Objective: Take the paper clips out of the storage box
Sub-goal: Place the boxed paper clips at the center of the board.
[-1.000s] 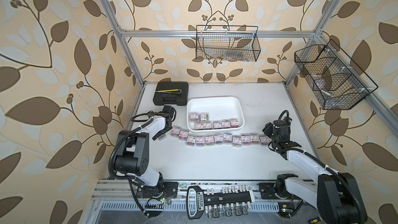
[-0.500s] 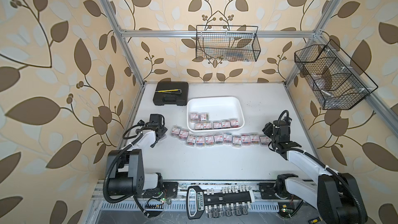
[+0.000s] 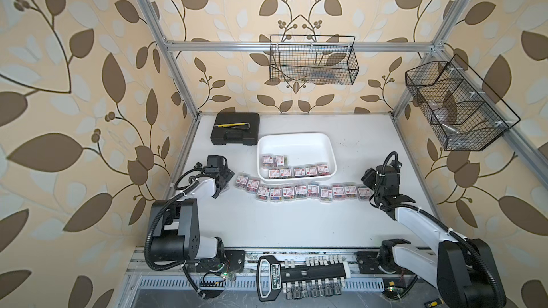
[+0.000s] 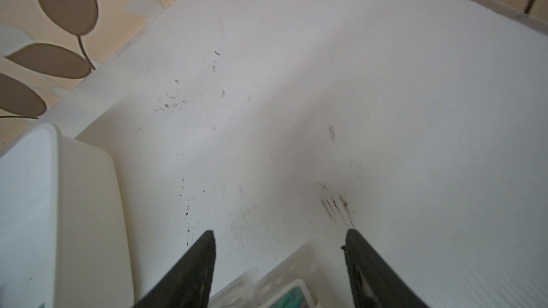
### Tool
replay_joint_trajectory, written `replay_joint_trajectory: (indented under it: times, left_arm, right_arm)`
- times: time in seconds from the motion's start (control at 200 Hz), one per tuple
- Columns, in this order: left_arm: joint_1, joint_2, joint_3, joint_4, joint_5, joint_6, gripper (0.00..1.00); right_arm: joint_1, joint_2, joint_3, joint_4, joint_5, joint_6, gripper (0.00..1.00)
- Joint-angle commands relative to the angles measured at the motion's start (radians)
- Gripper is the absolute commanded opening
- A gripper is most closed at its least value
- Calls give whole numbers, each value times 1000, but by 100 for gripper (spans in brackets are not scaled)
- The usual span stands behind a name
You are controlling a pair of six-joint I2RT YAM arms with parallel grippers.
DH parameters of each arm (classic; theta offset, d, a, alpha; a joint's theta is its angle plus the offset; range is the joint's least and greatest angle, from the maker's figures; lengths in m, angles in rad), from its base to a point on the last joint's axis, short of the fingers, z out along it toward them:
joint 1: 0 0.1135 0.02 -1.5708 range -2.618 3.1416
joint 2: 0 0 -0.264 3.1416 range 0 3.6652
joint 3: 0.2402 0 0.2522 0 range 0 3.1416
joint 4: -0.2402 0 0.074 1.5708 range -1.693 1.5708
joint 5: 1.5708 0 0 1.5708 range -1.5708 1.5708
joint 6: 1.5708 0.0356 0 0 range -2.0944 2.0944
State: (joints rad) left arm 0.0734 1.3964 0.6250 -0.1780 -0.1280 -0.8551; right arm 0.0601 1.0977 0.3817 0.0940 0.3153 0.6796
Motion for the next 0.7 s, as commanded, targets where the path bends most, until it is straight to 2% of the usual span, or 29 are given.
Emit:
replay_joint_trajectory:
  times: [0.0, 0.25, 0.525, 0.695]
  left_arm:
    - [4, 13, 42, 35, 43, 12, 88]
    - [3, 95, 100, 35, 114, 78, 89]
    - [2, 130, 183, -78, -34, 81, 94]
    - [3, 176, 221, -71, -39, 79, 94]
  right_arm:
    - [6, -12, 19, -1, 22, -5, 70]
    - [7, -13, 19, 0, 24, -3, 70]
    - [9, -10, 21, -2, 26, -3, 70]
    - [9, -12, 21, -2, 27, -6, 70]
